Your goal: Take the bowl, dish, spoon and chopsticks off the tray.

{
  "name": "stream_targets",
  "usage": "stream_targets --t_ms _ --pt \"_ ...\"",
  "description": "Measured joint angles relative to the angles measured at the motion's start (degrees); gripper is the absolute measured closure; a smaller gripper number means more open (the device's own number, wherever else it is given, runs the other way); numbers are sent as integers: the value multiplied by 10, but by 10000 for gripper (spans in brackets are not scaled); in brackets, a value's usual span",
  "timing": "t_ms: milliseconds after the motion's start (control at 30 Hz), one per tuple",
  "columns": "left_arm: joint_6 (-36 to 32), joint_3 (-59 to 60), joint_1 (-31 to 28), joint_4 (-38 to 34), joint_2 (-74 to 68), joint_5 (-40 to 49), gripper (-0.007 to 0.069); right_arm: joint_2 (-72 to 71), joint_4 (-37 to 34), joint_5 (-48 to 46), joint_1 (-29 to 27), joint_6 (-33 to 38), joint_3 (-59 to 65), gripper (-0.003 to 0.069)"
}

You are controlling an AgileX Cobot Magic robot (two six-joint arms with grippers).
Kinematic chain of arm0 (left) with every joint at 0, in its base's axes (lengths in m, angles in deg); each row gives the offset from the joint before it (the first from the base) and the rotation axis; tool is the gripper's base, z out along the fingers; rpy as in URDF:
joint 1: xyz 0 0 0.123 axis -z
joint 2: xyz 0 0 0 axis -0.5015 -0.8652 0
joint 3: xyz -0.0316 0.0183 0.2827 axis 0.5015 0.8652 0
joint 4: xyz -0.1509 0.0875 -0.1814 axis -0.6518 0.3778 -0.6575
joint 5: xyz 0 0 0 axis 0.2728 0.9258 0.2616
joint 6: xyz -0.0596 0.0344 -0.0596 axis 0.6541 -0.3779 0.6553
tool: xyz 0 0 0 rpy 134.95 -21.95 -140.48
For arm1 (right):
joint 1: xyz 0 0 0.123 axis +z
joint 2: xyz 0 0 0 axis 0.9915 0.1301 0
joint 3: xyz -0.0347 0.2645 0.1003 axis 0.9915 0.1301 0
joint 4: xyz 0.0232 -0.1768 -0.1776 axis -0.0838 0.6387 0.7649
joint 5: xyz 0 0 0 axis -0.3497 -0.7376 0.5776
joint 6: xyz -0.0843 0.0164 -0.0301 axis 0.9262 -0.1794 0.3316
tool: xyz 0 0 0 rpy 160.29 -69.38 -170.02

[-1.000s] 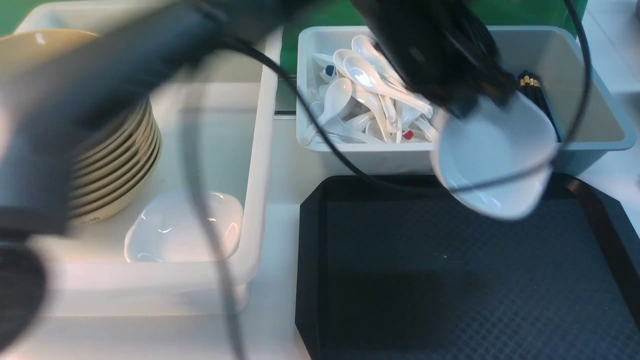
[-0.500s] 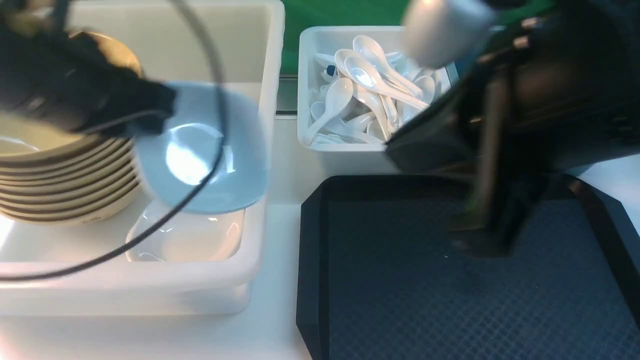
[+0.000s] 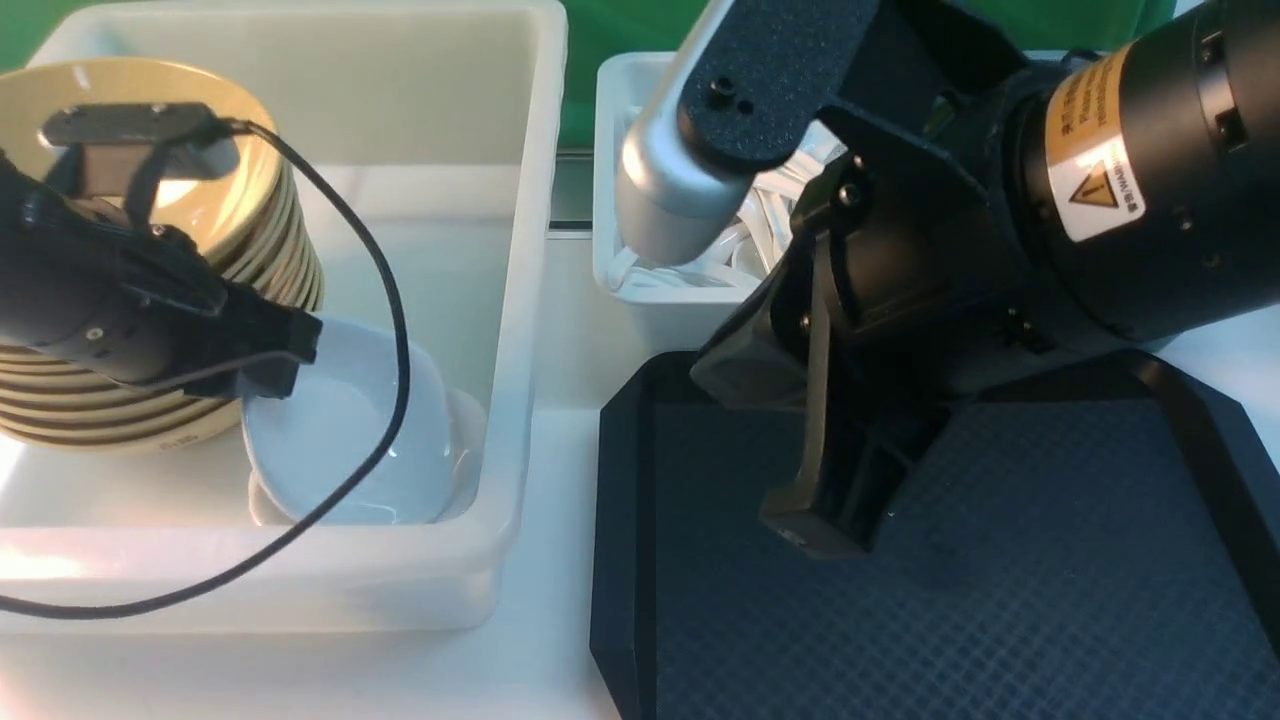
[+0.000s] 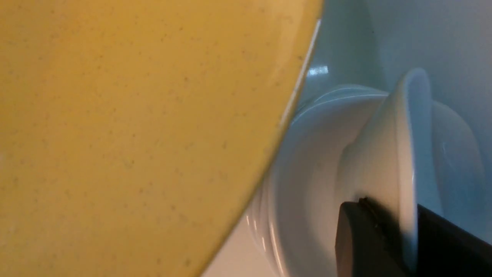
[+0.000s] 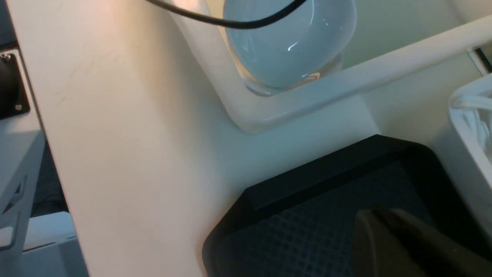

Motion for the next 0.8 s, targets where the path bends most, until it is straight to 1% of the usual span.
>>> stream_targets --t_ms 67,133,167,333,433,500,567,600,667,700,800 --pt "-21 0 0 2 -7 -4 482 0 2 -6 0 6 0 614" --pt "-45 0 2 7 -11 -3 386 0 6 -12 0 15 0 614" --pt "-48 -1 3 8 -11 0 368 0 6 -13 0 16 0 614" --pt "-48 -48 8 29 4 59 176 0 10 -26 0 25 0 614" --pt "-34 -82 10 30 33 88 127 0 13 -27 0 27 0 614" --pt "-30 -94 10 30 52 96 127 0 14 -29 0 27 0 614" --pt "-22 -98 10 30 65 101 142 0 15 -29 0 27 0 614" --pt "-16 -98 10 31 71 105 161 0 15 -30 0 27 0 614" --pt "-6 -98 10 35 76 122 231 0 17 -33 0 27 0 614" --pt "-4 -98 12 40 76 130 287 0 17 -36 0 27 0 614" --pt "-2 -91 16 56 76 131 401 0 18 -37 0 27 0 614"
